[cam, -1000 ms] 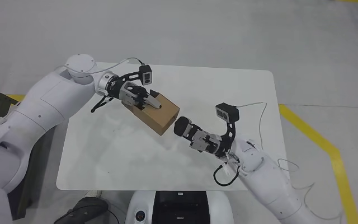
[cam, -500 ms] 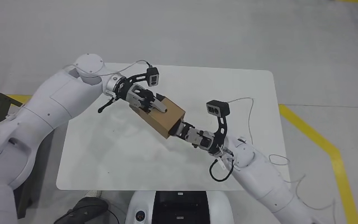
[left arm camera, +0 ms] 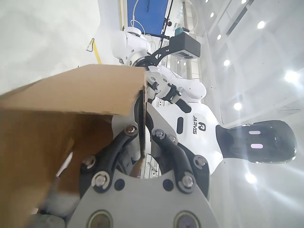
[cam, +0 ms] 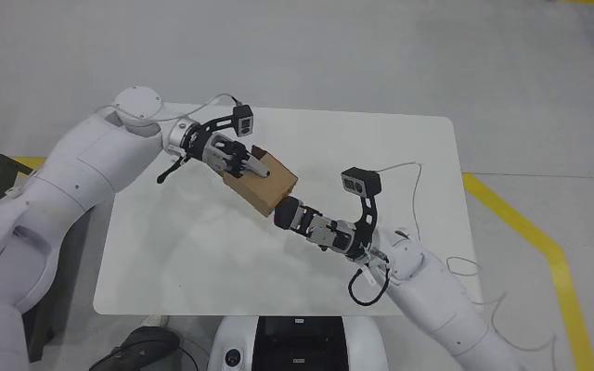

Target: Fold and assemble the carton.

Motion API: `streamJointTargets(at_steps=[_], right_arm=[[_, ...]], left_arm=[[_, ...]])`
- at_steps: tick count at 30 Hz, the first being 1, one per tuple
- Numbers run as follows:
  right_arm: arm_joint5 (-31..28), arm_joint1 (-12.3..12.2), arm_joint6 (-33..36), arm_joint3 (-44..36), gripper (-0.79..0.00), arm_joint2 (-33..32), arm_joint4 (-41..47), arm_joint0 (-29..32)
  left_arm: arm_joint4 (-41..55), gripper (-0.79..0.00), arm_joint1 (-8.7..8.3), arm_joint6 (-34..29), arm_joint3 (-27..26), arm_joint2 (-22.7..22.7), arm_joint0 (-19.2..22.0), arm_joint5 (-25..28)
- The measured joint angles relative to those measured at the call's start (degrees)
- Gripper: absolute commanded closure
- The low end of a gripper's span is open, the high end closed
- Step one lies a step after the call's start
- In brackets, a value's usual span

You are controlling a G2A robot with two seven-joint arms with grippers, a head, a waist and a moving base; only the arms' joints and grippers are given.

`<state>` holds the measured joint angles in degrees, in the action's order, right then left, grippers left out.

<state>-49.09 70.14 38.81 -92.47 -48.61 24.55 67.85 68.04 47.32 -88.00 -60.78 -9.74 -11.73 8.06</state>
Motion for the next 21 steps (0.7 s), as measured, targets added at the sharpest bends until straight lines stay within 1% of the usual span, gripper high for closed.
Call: streamJointTargets(at_steps=[4, 11, 16, 18, 21], right_arm=[[0.59, -0.42, 0.01, -1.0, -0.785, -1.7, -0.53, 1.44], [0.94, -0.48, 0.11, -1.23, -0.785, -2.43, -1.21, 1.98], [1.06, -0.49, -1.07, -0.79, -0.785, -3.43, -3.48, 2.35], [1.07, -0.5, -1.54, -0.71, -0.785, -3.77, -3.91, 2.57], [1.01, -0.59, -2.09, -0.67, -0.785, -4.5, -4.29, 3.02]], left_arm=[[0.63, 0.0, -0.29, 0.0, 0.62, 0.0, 0.08, 0.53], [-0.19, 0.0, -0.83, 0.0, 0.72, 0.0, 0.47, 1.02], [-5.93, 0.0, -0.88, 0.0, 2.43, -0.03, 1.9, 0.82], [-8.47, 0.0, -0.7, 0.0, 2.51, -0.01, 2.39, 0.0], [-14.73, 0.0, -0.25, 0.79, 2.63, 0.0, 3.54, -2.03]])
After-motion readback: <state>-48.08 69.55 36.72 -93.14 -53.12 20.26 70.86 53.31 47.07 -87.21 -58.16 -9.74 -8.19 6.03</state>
